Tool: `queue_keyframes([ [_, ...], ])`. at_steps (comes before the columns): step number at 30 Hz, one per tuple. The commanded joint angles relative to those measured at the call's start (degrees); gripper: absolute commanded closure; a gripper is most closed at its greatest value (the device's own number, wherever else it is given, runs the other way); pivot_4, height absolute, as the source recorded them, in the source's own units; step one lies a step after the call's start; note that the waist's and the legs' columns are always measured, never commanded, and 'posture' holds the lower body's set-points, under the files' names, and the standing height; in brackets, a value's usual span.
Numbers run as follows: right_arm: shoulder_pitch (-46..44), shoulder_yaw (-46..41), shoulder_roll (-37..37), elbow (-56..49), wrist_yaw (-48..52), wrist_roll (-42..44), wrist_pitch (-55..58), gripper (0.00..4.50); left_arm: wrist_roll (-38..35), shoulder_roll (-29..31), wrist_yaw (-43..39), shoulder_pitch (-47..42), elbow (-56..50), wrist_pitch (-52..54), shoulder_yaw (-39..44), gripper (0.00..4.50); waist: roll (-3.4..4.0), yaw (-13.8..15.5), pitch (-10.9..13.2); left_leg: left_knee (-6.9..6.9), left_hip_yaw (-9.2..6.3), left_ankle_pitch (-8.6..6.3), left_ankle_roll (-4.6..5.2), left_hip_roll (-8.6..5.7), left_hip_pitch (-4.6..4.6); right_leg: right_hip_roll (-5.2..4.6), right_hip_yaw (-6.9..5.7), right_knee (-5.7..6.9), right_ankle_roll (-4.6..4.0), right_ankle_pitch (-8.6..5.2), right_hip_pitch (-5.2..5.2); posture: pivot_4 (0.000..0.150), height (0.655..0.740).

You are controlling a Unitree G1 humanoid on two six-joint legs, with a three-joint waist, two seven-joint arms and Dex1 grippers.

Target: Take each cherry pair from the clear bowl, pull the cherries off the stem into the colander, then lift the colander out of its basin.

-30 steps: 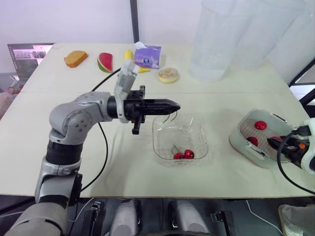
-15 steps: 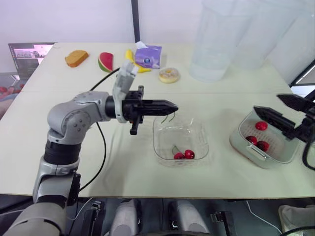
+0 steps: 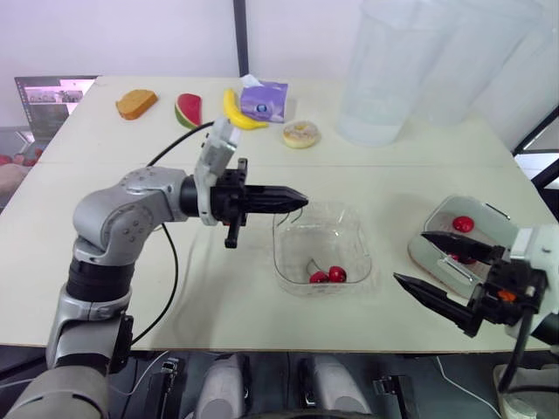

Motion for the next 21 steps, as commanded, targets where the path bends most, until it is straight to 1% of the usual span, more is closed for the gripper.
queue_keyframes([
  [1,0.6,0.0,0.4,-0.4,0.8,-1.0,-3.2,0.03,1.6,3.0,2.3,3.9,-2.1,-1.3,2.8,4.50,0.02,-0.3,0.0,0.00,0.01,0.00,0.00,0.00,0.01,0.00,0.02,0.00,0.00,0.00,0.00,0.150,0.7400],
  [3,1.1,0.5,0.5,-0.4,0.6,-1.3,-4.0,0.03,2.6,4.9,4.5,7.5,-1.8,-1.8,5.3,4.50,0.02,-0.3,0.0,-0.01,0.02,-0.01,0.02,0.02,0.04,0.00,0.04,0.02,-0.01,0.00,0.00,0.150,0.7400],
  [5,1.4,1.3,0.5,-0.2,0.1,-1.8,-4.5,0.03,5.1,6.8,6.9,11.1,-0.3,-3.7,7.9,4.50,0.02,-0.1,0.0,-0.03,0.00,-0.07,0.12,0.04,0.05,-0.01,0.02,0.03,-0.01,0.00,0.00,0.150,0.7400],
  [8,1.4,2.0,0.3,0.1,-0.6,-1.9,-4.7,0.03,7.4,8.3,9.5,14.1,3.3,-6.1,11.4,4.50,0.02,0.0,0.0,-0.03,0.01,-0.10,0.18,0.03,0.05,-0.07,0.01,0.03,-0.02,0.00,0.01,0.150,0.7400],
  [10,0.9,2.6,-0.1,0.5,-1.3,-1.7,-4.5,0.03,12.0,10.3,10.1,15.7,9.5,-11.4,13.0,4.50,0.01,0.2,0.0,-0.02,0.00,-0.15,0.27,0.01,0.04,-0.11,-0.03,0.02,-0.02,0.00,0.02,0.150,0.7400],
  [12,0.1,3.8,-0.7,1.2,-2.1,-2.3,-4.2,0.03,16.3,12.0,10.9,16.8,18.6,-17.5,15.1,4.50,0.01,0.1,0.0,-0.02,0.02,-0.17,0.30,0.00,0.06,-0.13,-0.03,0.02,-0.02,0.01,0.03,0.150,0.7400],
  [15,-1.1,5.0,-1.4,2.1,-2.7,-2.5,-4.0,0.03,21.3,14.2,9.8,18.7,27.9,-25.5,15.2,4.50,0.01,-0.2,0.0,-0.04,0.04,-0.18,0.31,0.02,0.07,-0.12,-0.03,0.02,-0.06,0.02,-0.02,0.150,0.7400],
  [19,-2.3,5.4,-2.2,2.6,-3.3,-1.8,-3.7,0.03,22.9,15.0,7.6,19.9,33.7,-30.7,16.2,4.50,-0.06,0.2,0.0,-0.03,0.10,-0.23,0.39,0.01,0.02,-0.28,-0.09,0.01,-0.06,0.03,-0.04,0.150,0.7400],
  [21,-2.7,5.4,-2.6,2.6,-3.6,-1.3,-3.4,0.03,23.1,15.2,6.7,20.2,34.9,-32.1,16.6,4.50,-0.09,0.3,0.0,-0.03,0.09,-0.24,0.42,-0.02,0.01,-0.37,-0.17,0.00,-0.05,0.03,-0.02,0.150,0.7400],
])
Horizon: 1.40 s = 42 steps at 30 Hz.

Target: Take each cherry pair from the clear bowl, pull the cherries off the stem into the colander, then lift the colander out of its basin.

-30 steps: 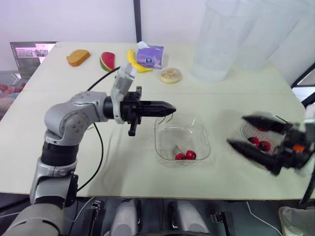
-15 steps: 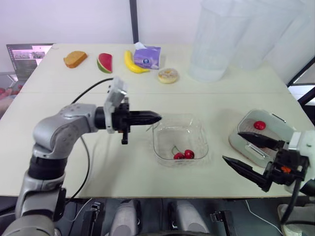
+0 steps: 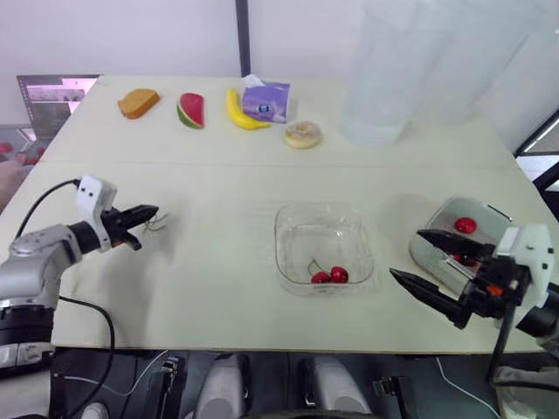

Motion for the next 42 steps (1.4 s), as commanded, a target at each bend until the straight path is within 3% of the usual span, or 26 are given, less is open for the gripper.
queue_keyframes([
  [1,-0.5,-0.8,-0.6,-0.5,-0.7,1.1,0.0,0.03,0.0,1.2,-2.0,-0.5,0.5,-3.2,2.5,4.50,-0.03,0.0,0.0,0.00,-0.01,0.00,0.00,-0.01,0.00,-0.03,-0.02,0.00,0.00,0.00,0.01,0.150,0.7400],
  [7,-1.1,0.2,-0.7,-1.1,-1.9,1.8,0.9,0.03,-1.4,0.6,-3.8,0.1,-1.7,-1.7,3.3,4.50,-0.03,-0.3,0.0,0.00,-0.02,-0.01,0.01,0.01,0.01,-0.03,-0.04,0.01,0.00,0.00,0.01,0.150,0.7400],
  [10,-1.1,0.3,-0.7,-1.5,-2.3,2.3,1.1,0.00,-1.5,1.3,-4.6,0.3,-1.5,-1.8,3.8,3.58,-0.03,-0.4,0.0,0.00,-0.02,-0.01,0.00,0.00,0.01,-0.03,-0.04,0.01,0.00,0.00,0.01,0.150,0.7400],
  [17,-1.9,-0.2,-1.4,-1.5,-2.2,3.8,1.2,0.00,-2.3,3.2,-7.6,-0.2,-1.9,0.2,4.1,0.05,-0.02,-0.4,0.0,0.00,-0.01,-0.01,0.01,0.00,0.01,-0.02,-0.04,0.02,0.01,0.01,0.01,0.150,0.7400],
  [25,-2.3,-0.1,-2.2,-1.2,-2.2,4.4,1.3,0.00,-5.0,4.9,-10.1,-5.1,-7.3,5.9,2.9,0.05,-0.05,-0.1,0.0,0.03,-0.02,-0.01,0.01,0.00,0.00,-0.02,-0.05,0.02,0.01,0.01,0.02,0.150,0.7400],
  [33,-2.5,-0.4,-3.1,-0.3,-1.9,4.6,1.5,0.00,-14.8,3.6,-12.5,-13.3,-22.2,22.0,-2.0,0.05,-0.04,-0.5,0.0,0.06,-0.03,-0.01,0.01,-0.01,0.00,0.06,-0.03,0.05,0.01,0.01,0.04,0.150,0.7400],
  [38,-0.2,-3.3,-3.5,0.9,-0.4,3.0,1.4,0.00,-19.6,3.9,-15.5,-7.6,-32.4,22.8,-1.1,0.05,-0.01,-0.6,0.0,0.06,-0.01,0.01,-0.02,0.01,0.03,0.11,0.04,0.07,0.01,0.01,0.03,0.150,0.7400],
  [42,4.2,-7.2,-3.0,2.7,2.6,0.3,0.7,0.00,-17.5,5.2,-19.2,1.2,-39.0,16.8,-1.3,0.05,-0.01,-0.3,-0.1,0.06,-0.01,0.02,-0.03,0.00,0.03,0.11,0.05,0.06,0.01,0.00,0.04,0.150,0.7400],
])
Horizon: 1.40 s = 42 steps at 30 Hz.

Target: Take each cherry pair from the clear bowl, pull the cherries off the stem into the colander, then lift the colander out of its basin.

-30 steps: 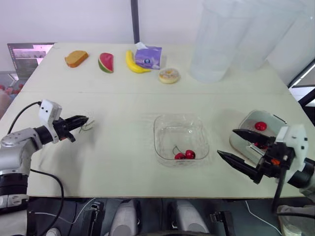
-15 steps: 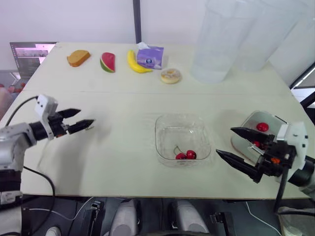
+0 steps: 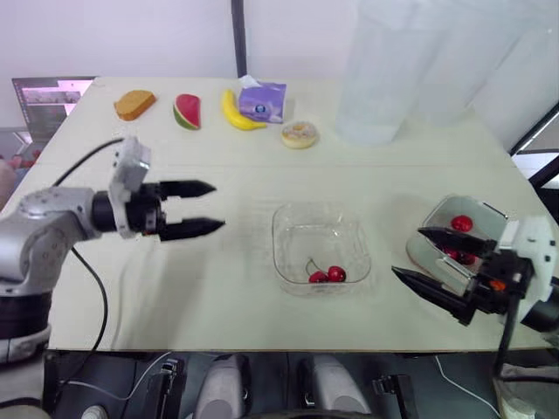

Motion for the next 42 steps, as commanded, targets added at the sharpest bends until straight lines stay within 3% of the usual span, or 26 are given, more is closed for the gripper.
queue_keyframes([
  [1,2.4,-4.3,0.0,1.0,2.5,-2.0,-1.2,0.00,1.2,1.6,-2.7,4.8,-5.8,-5.5,1.3,0.05,0.00,0.1,0.0,0.00,0.00,0.00,0.00,-0.01,0.01,-0.01,0.01,0.00,0.00,0.00,0.01,0.150,0.7400],
  [14,0.9,-4.1,-0.2,-1.2,1.2,1.0,0.0,0.00,-0.3,0.8,-0.5,4.5,-6.2,-6.7,0.7,0.05,0.00,0.0,0.0,-0.02,-0.04,-0.04,0.05,0.00,0.29,0.02,-0.01,-0.10,-0.01,-0.01,0.35,0.150,0.7400],
  [20,-10.2,0.6,-13.0,-1.2,-1.1,12.1,8.0,0.00,0.3,0.9,-1.8,3.2,-6.5,-7.3,-1.4,0.05,0.02,-0.3,0.0,-0.02,0.01,-0.04,0.05,0.01,0.41,0.02,0.02,-0.09,-0.01,0.00,0.42,0.150,0.7400],
  [24,-27.6,15.6,-25.1,4.7,-2.1,11.6,12.4,0.00,1.5,1.1,-4.0,1.9,-6.0,-8.7,-4.1,0.05,0.02,-0.2,0.0,-0.08,0.01,-0.04,0.05,0.01,0.46,-0.01,0.02,-0.12,-0.02,-0.01,0.43,0.150,0.7400],
  [27,-43.3,30.3,-27.6,7.9,0.2,6.8,14.7,0.00,2.4,0.7,-4.7,1.1,-5.4,-9.7,-5.9,0.05,0.06,-0.2,0.1,-0.08,0.03,-0.04,0.06,0.00,0.37,-0.08,0.01,-0.13,-0.04,-0.02,0.33,0.150,0.7400],
  [30,-60.0,45.7,-24.5,11.4,5.2,-0.1,20.3,0.00,3.4,-0.3,-4.8,0.3,-4.4,-10.8,-7.4,0.05,0.11,-0.2,0.1,-0.05,0.03,-0.04,0.07,-0.01,0.04,-0.12,0.01,-0.11,-0.06,0.00,-0.03,0.150,0.7400],
  [34,-74.0,62.4,-20.7,13.4,16.7,-10.9,22.1,0.00,4.8,-1.6,-5.0,-0.2,-3.2,-12.4,-9.0,0.05,0.13,-0.1,0.1,0.03,0.08,-0.04,0.07,0.00,-0.44,-0.10,0.02,0.07,-0.11,0.03,-0.69,0.150,0.7400],
  [37,-81.2,72.2,-16.8,16.9,22.4,-21.0,19.5,0.00,5.3,-2.4,-5.1,-0.4,-2.6,-13.0,-9.7,0.05,0.14,-0.2,0.0,0.11,0.09,-0.03,0.07,0.00,-0.80,-0.10,0.01,0.16,-0.11,0.04,-1.05,0.150,0.7400],
  [42,-86.7,81.0,-12.6,21.8,30.2,-31.3,15.8,0.00,5.8,-3.2,-5.3,-0.8,-1.9,-13.6,-10.4,0.05,0.14,-0.1,0.0,0.20,0.10,-0.02,0.07,-0.01,-1.04,-0.13,-0.02,0.31,-0.10,0.04,-1.29,0.150,0.7400],
])
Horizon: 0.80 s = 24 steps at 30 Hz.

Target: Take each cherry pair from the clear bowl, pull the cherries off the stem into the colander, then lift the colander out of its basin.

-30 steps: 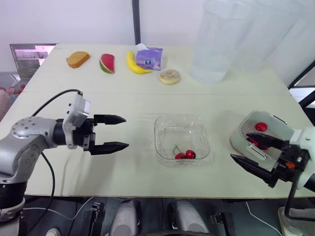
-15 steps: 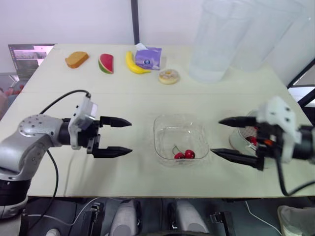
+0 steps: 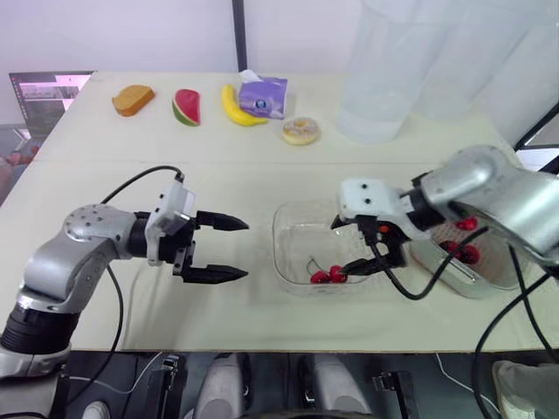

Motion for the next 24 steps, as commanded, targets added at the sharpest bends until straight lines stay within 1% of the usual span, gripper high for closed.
queue_keyframes([
  [1,-2.9,3.5,1.9,2.2,5.2,-6.7,-3.1,0.00,0.1,-0.4,-0.4,-0.9,-0.4,-1.1,0.2,0.05,0.00,0.0,0.0,0.01,0.00,0.00,0.00,0.00,0.00,0.00,-0.01,0.03,0.00,0.00,-0.02,0.150,0.7400],
  [3,-3.4,6.8,2.5,3.3,8.8,-11.1,-5.7,0.00,0.2,-0.8,-0.1,-1.1,-0.3,-1.1,0.1,0.05,0.00,0.0,0.0,0.02,0.00,0.01,0.00,0.00,0.00,0.00,-0.01,0.08,0.00,0.00,-0.03,0.150,0.7400],
  [7,-2.8,8.4,3.8,4.3,12.1,-15.6,-7.8,0.00,0.4,-0.9,-0.2,-1.1,-0.3,-1.0,0.2,0.05,0.00,-0.1,0.0,0.12,0.01,0.02,-0.01,-0.01,0.00,-0.01,-0.02,0.30,0.00,0.00,-0.10,0.150,0.7400],
  [13,-0.3,10.2,7.7,6.8,12.9,-22.0,-9.8,0.00,0.4,-1.3,0.5,-1.3,-0.7,-0.7,0.3,0.05,0.00,-0.1,0.0,0.28,0.00,0.03,-0.03,0.01,0.02,0.01,-0.03,0.49,-0.01,-0.01,-0.11,0.150,0.7400],
  [18,2.3,11.6,8.8,8.5,13.7,-27.0,-12.2,0.00,0.5,-1.1,0.8,-1.5,-0.6,-0.6,0.5,0.05,0.00,0.1,0.0,0.39,0.00,0.01,0.00,0.00,-0.01,-0.01,-0.05,0.50,-0.01,-0.01,-0.08,0.150,0.7400],
  [23,3.6,11.2,10.6,9.8,14.5,-30.1,-13.2,0.00,0.5,-1.1,1.2,-1.7,-0.6,-0.5,0.5,0.05,0.00,-0.1,0.0,0.46,0.00,0.00,0.02,0.01,0.00,0.01,-0.05,0.55,-0.01,-0.01,-0.07,0.150,0.7400],
  [24,3.8,11.1,10.9,10.0,14.8,-30.5,-13.3,0.28,0.4,-1.1,1.3,-1.8,-0.7,-0.4,0.6,0.01,0.00,-0.1,0.0,0.46,0.00,0.00,0.02,0.01,0.00,0.01,-0.05,0.56,-0.01,-0.01,-0.07,0.150,0.7400],
])
